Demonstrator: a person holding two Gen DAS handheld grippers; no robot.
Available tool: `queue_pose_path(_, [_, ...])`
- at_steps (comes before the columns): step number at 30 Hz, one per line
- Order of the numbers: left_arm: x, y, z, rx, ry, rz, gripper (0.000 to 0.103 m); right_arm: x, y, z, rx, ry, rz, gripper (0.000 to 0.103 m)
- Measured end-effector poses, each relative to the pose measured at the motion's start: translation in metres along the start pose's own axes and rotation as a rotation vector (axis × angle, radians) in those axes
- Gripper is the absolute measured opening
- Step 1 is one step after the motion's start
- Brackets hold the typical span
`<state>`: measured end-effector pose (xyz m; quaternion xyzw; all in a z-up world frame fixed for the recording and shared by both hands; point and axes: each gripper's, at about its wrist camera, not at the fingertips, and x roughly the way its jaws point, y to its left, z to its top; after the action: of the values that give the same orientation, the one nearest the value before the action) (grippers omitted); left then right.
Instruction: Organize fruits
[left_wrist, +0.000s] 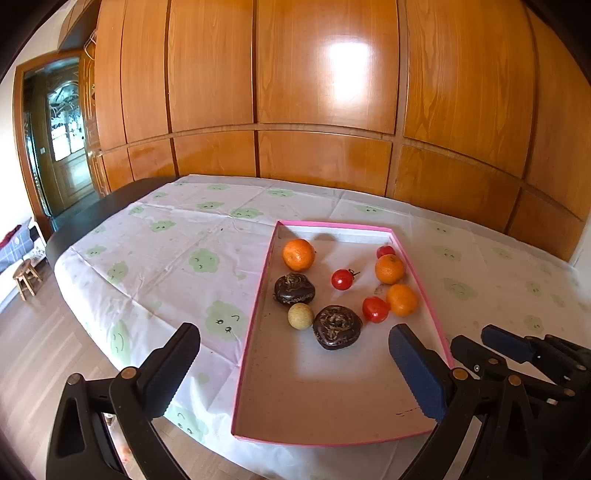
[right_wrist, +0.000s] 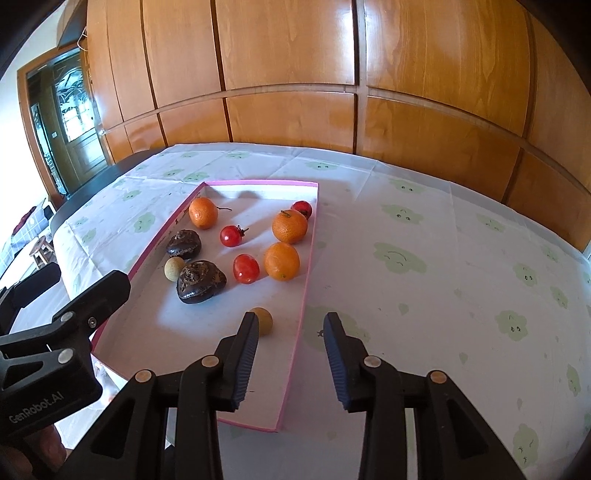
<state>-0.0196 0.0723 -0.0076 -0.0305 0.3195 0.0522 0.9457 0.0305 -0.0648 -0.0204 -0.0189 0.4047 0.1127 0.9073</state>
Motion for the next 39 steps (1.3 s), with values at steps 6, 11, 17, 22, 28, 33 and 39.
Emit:
queue_pose_path(6, [-0.0013, 0.0006, 0.0004, -0.007, -0.007, 0.000, 0.103, -0.0012, 0.0013, 0.0002, -0.005, -0.008, -0.004, 0.037])
queue_pose_path(11, [-0.0035, 0.0035, 0.0019, -0.016, -0.015, 0.012, 0.103, -0.0041, 0.0030, 0.0004, -0.009, -0.020, -0.006, 0.037])
queue_pose_path(17, [-0.0071, 0.0037, 0.0027, -0.015, -0.025, 0.020, 0.103, -0.0051, 0.0036, 0.0009, -0.011, -0.025, -0.002, 0.037])
queue_pose_path(22, [-0.0076, 0.0032, 0.0032, -0.012, -0.028, 0.024, 0.103, -0.0047, 0.0036, 0.0010, -0.011, -0.025, -0.002, 0.037])
queue_pose_path(28, [-0.0077, 0.0026, 0.0033, -0.011, -0.028, 0.028, 0.103, -0.0051, 0.0045, 0.0006, -0.016, -0.026, -0.003, 0.037])
queue_pose_path(33, [-0.0076, 0.0031, 0.0026, -0.011, -0.027, 0.028, 0.103, -0.0054, 0.0064, 0.0001, -0.023, -0.030, -0.003, 0.037])
queue_pose_path(39, [-0.0085, 0.0025, 0.0022, -0.007, -0.031, 0.030, 0.103, -0.0056, 0.0065, 0.0003, -0.024, -0.031, -0.004, 0.037])
